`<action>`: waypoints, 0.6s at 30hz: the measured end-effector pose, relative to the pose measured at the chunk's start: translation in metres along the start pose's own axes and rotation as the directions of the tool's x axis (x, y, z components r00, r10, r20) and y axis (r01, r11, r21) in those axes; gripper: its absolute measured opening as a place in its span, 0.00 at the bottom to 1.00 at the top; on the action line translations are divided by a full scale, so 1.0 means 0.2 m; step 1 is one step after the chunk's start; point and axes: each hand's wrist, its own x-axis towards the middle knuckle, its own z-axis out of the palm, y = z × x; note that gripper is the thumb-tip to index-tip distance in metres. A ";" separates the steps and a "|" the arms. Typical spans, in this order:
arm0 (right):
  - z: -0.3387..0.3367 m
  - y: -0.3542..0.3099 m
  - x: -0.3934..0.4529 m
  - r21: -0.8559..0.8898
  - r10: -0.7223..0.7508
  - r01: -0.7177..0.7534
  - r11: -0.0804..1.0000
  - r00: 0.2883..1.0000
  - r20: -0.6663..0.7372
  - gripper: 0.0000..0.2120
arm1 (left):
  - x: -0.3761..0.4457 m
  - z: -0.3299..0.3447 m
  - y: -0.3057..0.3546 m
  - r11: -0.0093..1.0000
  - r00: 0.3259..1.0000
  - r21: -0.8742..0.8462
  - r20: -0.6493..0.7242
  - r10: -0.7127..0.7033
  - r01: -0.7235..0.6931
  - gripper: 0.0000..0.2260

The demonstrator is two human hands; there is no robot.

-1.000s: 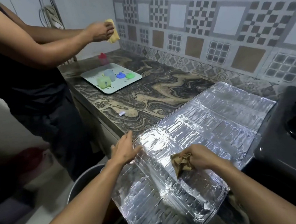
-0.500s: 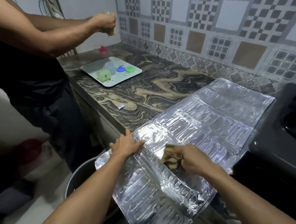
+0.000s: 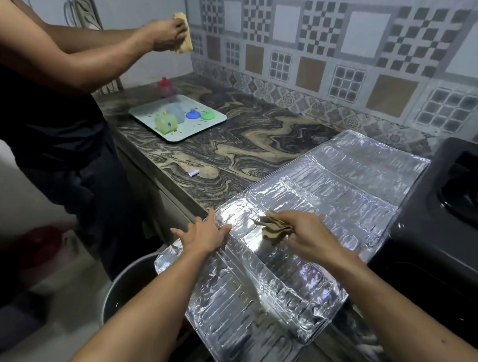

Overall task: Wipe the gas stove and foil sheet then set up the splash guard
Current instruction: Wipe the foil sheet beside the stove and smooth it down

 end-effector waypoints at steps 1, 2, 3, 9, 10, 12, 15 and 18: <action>0.06 -0.01 0.02 0.033 -0.039 0.039 0.999 0.999 0.017 0.15 | 0.00 0.00 0.00 1.000 1.000 0.009 0.006 -0.005 0.005 0.35; 0.12 -0.02 0.02 0.016 -0.061 0.060 0.998 0.996 0.063 0.16 | 0.00 0.00 0.01 1.000 1.000 0.018 0.011 -0.009 0.009 0.35; 0.18 -0.02 0.01 -0.054 -0.096 0.102 0.993 0.990 0.106 0.16 | 0.00 -0.01 0.01 1.000 1.000 0.025 0.016 -0.012 0.011 0.35; 0.17 0.16 -0.17 -0.054 0.063 -0.056 0.997 0.989 0.136 0.16 | 0.00 -0.02 0.01 1.000 0.999 0.021 0.033 -0.020 0.020 0.35; 0.15 0.19 -0.20 -0.045 0.105 -0.100 0.994 0.986 0.131 0.19 | 0.00 -0.01 0.01 1.000 0.999 0.013 0.030 -0.019 0.019 0.36; 0.12 0.22 -0.24 -0.046 0.143 -0.138 0.989 0.983 0.114 0.25 | -0.01 0.00 -0.01 1.000 1.000 -0.024 0.015 -0.016 0.017 0.39; 0.12 0.22 -0.25 0.010 0.185 -0.187 0.982 0.978 0.099 0.27 | -0.03 -0.01 -0.10 0.990 0.998 -0.125 0.002 -0.060 0.059 0.46; 0.13 0.20 -0.24 0.077 0.254 -0.262 0.962 0.963 0.094 0.25 | -0.07 -0.04 -0.25 0.988 0.995 -0.122 0.044 -0.085 0.090 0.43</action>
